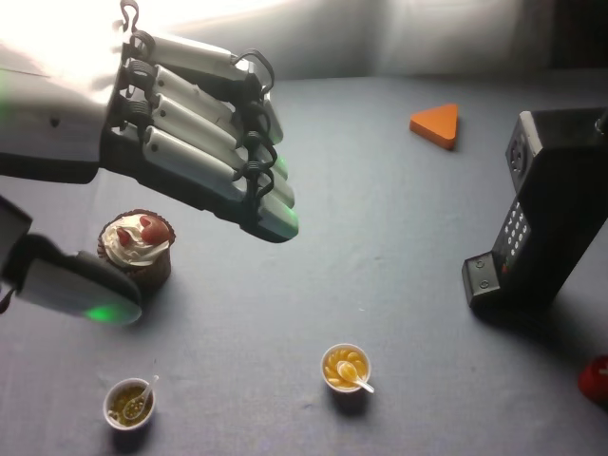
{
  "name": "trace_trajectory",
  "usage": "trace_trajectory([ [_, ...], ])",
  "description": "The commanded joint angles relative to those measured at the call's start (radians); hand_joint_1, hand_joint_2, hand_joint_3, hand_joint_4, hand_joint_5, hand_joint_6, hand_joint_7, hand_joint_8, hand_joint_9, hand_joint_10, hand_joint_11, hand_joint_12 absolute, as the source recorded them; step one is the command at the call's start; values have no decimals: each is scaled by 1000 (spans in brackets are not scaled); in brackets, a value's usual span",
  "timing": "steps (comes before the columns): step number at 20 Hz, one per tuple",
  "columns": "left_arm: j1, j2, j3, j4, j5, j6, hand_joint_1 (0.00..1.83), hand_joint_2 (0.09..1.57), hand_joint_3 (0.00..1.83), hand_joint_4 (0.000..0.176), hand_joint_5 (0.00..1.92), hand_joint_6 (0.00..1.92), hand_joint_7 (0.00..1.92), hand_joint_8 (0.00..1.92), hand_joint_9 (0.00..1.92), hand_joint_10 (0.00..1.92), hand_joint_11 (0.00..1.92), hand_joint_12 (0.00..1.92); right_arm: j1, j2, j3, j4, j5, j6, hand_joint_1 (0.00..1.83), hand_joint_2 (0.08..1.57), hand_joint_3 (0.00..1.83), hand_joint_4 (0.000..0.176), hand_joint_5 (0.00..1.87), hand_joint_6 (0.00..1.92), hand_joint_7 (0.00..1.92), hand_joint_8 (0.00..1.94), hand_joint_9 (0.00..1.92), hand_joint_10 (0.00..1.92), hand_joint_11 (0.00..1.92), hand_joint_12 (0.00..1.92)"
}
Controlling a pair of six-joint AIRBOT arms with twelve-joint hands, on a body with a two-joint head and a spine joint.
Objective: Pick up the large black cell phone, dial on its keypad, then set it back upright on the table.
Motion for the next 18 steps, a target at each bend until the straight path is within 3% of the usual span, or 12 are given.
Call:
trace_trajectory([
  [1, -29, 12, -1, -107, -9, -2, 213, 1287, 5, 0, 427, 6, 454, 7, 454, 24, 0, 958, 5, 10, 0, -47, 116, 10, 128, 981, 10, 0, 100, 1, 107, 0, 127, 2, 0, 447],
  [7, -27, 14, -1, -105, -18, -13, 223, 1285, 0, 0, 424, 5, 453, 5, 448, 6, 0, 944, -2, -6, 21, -40, 116, 10, 178, 936, 0, 0, 64, 0, 69, 0, 100, 0, 0, 398],
  [12, -25, 14, -3, -108, 17, -86, 223, 1283, 0, 0, 427, 2, 449, 1, 449, 3, 0, 930, -32, -40, 68, -9, 114, 15, 277, 904, 0, 0, 73, 1, 69, 0, 91, 0, 0, 398],
  [18, -22, 11, 2, -103, -46, -37, 219, 1287, 2, 0, 417, 1, 438, 1, 451, 4, 0, 947, -51, -96, 150, 32, 72, 85, 386, 887, 0, 0, 61, 1, 60, 1, 74, 1, 0, 362],
])
